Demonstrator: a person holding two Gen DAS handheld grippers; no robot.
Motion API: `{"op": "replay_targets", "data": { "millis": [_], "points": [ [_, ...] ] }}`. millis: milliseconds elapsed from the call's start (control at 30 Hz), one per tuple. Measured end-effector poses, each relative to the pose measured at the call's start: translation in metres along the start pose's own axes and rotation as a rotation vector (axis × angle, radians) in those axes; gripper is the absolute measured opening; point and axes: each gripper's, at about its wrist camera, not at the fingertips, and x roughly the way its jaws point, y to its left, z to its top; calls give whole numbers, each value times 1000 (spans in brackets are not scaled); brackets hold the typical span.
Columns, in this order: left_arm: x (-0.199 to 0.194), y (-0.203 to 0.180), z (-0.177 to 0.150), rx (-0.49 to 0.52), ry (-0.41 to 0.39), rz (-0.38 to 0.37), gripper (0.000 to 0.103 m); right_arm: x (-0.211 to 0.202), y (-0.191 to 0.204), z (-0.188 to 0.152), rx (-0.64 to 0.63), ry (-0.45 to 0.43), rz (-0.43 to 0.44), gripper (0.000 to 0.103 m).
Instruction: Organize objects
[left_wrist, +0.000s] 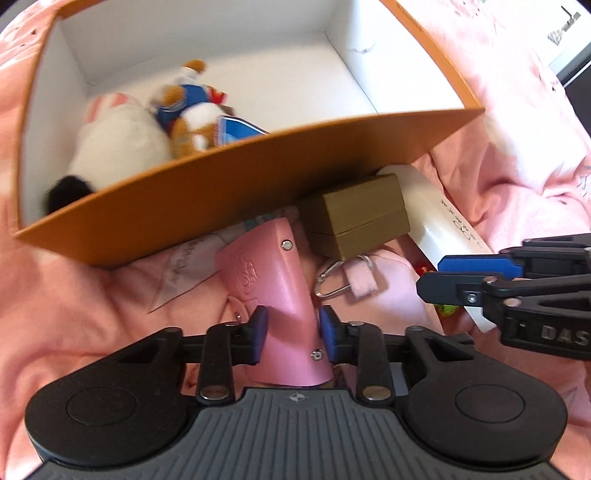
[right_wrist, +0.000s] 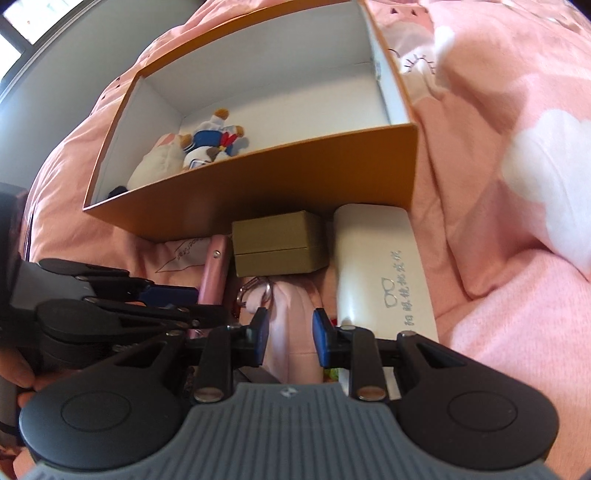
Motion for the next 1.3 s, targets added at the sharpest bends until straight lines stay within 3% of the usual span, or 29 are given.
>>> {"op": "replay_targets", "data": {
  "millis": [133, 333, 500, 600, 800, 1100, 1300],
  "points": [
    [-15, 16, -6, -35, -16, 10, 23, 11, 2, 6, -27, 46, 0, 34],
    [-17, 33, 2, -107, -31, 27, 23, 39, 8, 18, -78, 152, -51, 39],
    [-11, 42, 1, -137, -37, -15, 23, 63, 20, 26, -149, 241, -69, 55],
    [-9, 41, 1, -135, -46, -21, 22, 70, 25, 27, -163, 251, -107, 46],
    [-15, 42, -3, -138, -59, -28, 20, 45, 20, 19, -156, 194, -86, 24],
    [-50, 33, -9, -103, -162, -31, 19, -23, 31, 15, -223, 27, -165, 22],
    [-73, 20, -6, -106, -239, -160, 19, -58, 18, 26, -160, -49, -177, 22]
  ]
}}
